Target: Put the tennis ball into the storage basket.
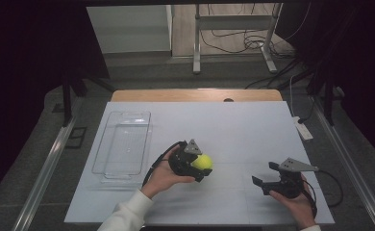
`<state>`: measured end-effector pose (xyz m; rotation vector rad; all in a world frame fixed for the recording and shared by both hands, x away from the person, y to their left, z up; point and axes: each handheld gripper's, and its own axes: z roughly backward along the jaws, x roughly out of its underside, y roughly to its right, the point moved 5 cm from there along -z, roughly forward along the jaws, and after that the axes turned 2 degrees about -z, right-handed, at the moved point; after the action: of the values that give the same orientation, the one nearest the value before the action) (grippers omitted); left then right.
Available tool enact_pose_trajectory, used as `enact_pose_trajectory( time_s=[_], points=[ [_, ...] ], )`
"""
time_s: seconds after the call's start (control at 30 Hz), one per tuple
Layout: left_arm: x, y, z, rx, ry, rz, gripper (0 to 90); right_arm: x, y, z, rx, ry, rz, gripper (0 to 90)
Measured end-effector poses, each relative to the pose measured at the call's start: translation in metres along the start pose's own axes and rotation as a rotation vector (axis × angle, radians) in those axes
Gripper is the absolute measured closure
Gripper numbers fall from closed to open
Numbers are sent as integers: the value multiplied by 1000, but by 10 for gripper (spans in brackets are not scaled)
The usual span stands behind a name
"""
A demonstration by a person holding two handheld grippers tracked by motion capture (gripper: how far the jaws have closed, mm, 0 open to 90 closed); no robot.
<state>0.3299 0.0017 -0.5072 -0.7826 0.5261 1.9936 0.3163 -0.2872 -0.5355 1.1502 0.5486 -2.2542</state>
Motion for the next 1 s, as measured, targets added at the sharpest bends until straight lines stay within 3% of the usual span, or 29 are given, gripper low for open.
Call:
enact_pose_trajectory(
  time_s=[1.0],
  points=[
    [-2, -5, 21, -40, 82, -3, 258, 0, 0, 0, -4, 6, -1, 85]
  ],
)
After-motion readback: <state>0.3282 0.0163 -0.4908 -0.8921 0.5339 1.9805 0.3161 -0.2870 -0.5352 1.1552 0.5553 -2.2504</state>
